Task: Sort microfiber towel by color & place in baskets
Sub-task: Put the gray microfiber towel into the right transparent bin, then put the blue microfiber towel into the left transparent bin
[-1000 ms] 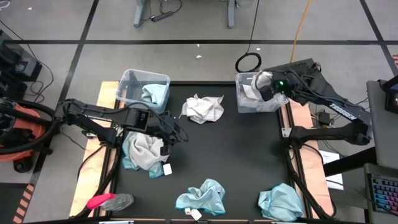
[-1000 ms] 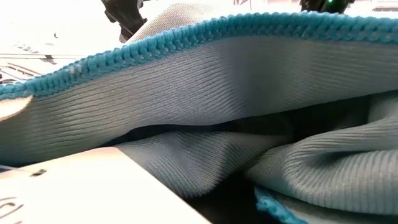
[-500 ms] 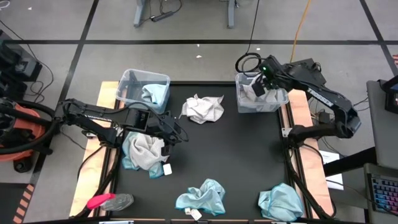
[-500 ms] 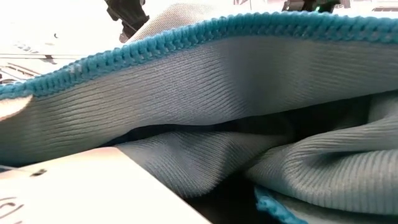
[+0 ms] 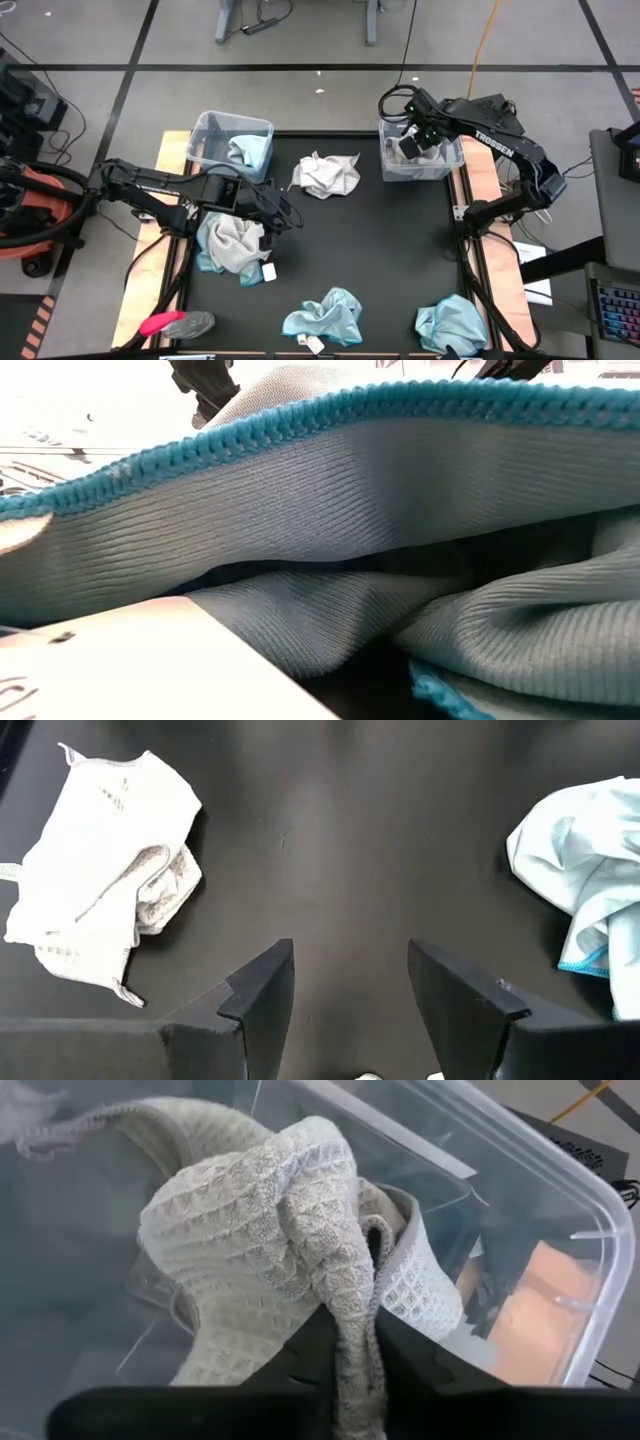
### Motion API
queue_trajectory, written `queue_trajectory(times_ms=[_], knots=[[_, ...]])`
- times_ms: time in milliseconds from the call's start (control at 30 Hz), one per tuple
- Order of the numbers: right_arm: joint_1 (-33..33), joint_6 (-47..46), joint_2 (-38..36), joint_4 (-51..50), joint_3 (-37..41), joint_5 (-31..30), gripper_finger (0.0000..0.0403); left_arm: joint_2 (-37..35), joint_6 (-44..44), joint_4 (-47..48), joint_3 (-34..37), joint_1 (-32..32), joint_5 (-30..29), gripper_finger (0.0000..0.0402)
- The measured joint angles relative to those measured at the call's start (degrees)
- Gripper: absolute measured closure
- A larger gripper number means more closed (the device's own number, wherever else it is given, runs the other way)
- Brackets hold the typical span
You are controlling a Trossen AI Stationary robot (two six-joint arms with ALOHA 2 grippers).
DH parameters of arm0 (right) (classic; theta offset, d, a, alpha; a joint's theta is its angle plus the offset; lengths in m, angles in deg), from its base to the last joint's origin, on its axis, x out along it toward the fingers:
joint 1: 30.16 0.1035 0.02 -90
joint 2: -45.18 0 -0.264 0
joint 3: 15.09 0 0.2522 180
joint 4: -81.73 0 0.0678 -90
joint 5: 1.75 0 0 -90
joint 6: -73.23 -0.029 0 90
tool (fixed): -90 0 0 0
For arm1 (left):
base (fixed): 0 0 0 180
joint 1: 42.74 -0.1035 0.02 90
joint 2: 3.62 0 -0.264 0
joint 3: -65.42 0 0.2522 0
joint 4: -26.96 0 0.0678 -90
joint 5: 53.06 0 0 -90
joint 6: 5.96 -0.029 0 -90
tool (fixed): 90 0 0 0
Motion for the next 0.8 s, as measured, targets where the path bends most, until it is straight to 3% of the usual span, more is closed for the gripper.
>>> queue_trajectory(times_ms=[167,400,600,800], knots=[[0.0,-0.1,-2.3,-0.5,0.0,0.0,0.0299,0.0,0.0,0.1,0.0,0.0,0.0,0.0198],[0.1,-4.0,-11.0,0.9,0.0,0.8,0.0198,0.0,-0.3,0.9,0.0,0.0,0.2,0.0198],[0.7,-7.5,-20.1,5.4,0.0,13.4,0.014,0.0,-0.4,0.9,0.0,0.0,0.3,0.0198],[5.5,-10.1,-26.8,9.4,0.0,27.5,0.0129,0.0,-0.4,0.8,0.0,0.0,2.2,0.0198]])
